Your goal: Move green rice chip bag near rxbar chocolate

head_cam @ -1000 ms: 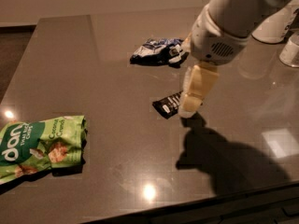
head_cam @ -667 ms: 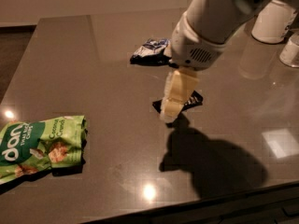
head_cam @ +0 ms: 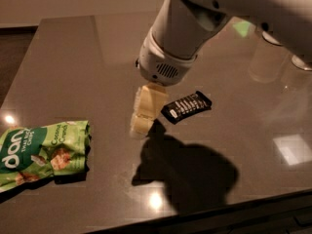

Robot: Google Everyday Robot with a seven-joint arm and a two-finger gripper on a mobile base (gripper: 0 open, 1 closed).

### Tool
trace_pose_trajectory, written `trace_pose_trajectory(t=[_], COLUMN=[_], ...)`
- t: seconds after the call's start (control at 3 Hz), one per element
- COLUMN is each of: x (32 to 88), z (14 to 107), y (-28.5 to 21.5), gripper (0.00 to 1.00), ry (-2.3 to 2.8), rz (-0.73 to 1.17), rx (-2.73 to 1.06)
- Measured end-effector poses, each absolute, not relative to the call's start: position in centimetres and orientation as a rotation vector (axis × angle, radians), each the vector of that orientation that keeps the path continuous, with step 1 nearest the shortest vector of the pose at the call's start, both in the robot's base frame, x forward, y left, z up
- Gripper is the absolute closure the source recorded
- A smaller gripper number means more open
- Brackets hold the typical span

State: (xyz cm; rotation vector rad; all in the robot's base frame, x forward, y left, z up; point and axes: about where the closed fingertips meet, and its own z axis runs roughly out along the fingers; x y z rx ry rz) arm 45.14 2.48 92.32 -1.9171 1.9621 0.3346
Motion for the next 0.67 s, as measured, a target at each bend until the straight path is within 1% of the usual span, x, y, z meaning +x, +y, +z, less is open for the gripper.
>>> trace_pose_trajectory(t=[0.33,0.67], x=[44.3,42.6], z=[92.0,91.5], y=[5.4,10.0], gripper=[0.00,0.00], ry=[1.935,1.885], rz=[0.377,0.428], rx=[-1.933,-1.964])
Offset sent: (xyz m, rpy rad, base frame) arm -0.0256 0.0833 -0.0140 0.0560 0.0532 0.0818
